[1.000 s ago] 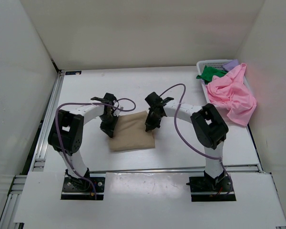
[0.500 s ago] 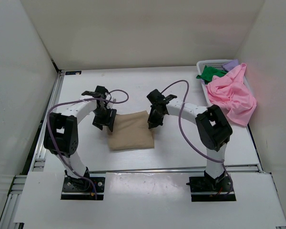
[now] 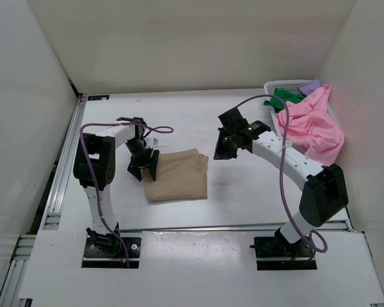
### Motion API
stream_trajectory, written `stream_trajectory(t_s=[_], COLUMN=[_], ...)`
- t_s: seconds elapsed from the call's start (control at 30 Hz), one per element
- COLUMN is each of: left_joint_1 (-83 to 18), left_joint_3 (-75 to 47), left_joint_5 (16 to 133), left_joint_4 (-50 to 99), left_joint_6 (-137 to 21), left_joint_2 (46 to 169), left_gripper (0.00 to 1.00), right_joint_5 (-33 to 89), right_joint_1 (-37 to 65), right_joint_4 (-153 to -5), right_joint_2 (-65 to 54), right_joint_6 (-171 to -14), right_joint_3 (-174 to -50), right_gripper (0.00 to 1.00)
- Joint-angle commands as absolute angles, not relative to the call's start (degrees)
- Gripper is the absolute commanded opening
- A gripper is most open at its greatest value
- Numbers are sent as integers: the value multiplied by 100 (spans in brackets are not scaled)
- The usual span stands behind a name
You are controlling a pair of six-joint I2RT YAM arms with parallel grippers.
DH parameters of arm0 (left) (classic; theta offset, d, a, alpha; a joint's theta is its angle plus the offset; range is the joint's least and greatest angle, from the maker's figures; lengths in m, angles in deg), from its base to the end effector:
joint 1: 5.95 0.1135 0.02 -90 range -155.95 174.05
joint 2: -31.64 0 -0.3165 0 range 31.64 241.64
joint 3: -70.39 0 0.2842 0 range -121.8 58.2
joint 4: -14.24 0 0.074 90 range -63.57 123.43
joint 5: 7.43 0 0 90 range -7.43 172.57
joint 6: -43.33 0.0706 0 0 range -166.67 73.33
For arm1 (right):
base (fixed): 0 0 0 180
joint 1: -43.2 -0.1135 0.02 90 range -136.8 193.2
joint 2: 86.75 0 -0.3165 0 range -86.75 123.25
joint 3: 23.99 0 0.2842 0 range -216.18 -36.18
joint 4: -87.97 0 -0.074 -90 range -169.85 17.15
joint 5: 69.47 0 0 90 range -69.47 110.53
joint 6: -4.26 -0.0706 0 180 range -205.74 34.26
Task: Fold and stack the t-shirts
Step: Put the neatly folded tshirt into the corner of the board with the left arm
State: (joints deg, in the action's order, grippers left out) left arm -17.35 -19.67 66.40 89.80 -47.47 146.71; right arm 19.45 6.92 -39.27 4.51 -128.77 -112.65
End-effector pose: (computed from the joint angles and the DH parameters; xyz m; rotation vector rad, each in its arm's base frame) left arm 0.3742 -0.0955 0.1406 -0.2303 -2.8960 0.3818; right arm 0.3176 0.2315 0.2981 0.1619 2.6146 0.5023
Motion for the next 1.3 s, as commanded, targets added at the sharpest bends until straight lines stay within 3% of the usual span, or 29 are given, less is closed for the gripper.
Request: stream_trajectory(t_s=[0.0, 0.03, 0.17, 0.2, 0.23, 0.5, 0.77, 0.97, 1.1, 1.27], left_joint_1=[-1659, -1659, -1606, -1554, -1553, -878, 177, 459, 670, 872], left_joint_3=[-2107, -2108, -2292, -2397, -2459, -3556, -6093, -7090, -8082, -8471], left_joint_5=[6675, 6596, 6341, 6341, 6280, 7192, 8668, 10346, 10857, 10999], left_joint_4=[8813, 8813, 8751, 8699, 8698, 8698, 8400, 6881, 6020, 5131], left_joint_6=[-4667, -4667, -4667, -4667, -4667, -4667, -4667, -4667, -4667, -4667], left_joint_2=[14774, 14827, 14933, 14933, 14933, 15187, 16592, 17567, 18228, 18685], left_gripper=[74, 72, 32, 14, 10, 10, 10, 10, 10, 10], right_joint_5=[1781, 1781, 1448, 1447, 1447, 1166, 815, 603, 551, 384], right_joint_1=[988, 1137, 1463, 1585, 1665, 2096, 2263, 2263, 2263, 2263], right_joint_4=[-3740, -3740, -3591, -3529, -3468, -3204, -2765, -2194, -1781, -1244], right_joint_2=[0, -148, -352, -413, -414, -475, -159, 332, 544, 843], right_joint_6=[-12696, -12696, -12696, -12696, -12696, -12748, -12749, -12749, -12696, -12696], right_joint_3=[-11010, -11010, -10887, -10887, -10887, -10887, -11430, -11976, -12433, -13012], right_gripper=[7, 7, 8, 8, 8, 8, 9, 9, 9, 9])
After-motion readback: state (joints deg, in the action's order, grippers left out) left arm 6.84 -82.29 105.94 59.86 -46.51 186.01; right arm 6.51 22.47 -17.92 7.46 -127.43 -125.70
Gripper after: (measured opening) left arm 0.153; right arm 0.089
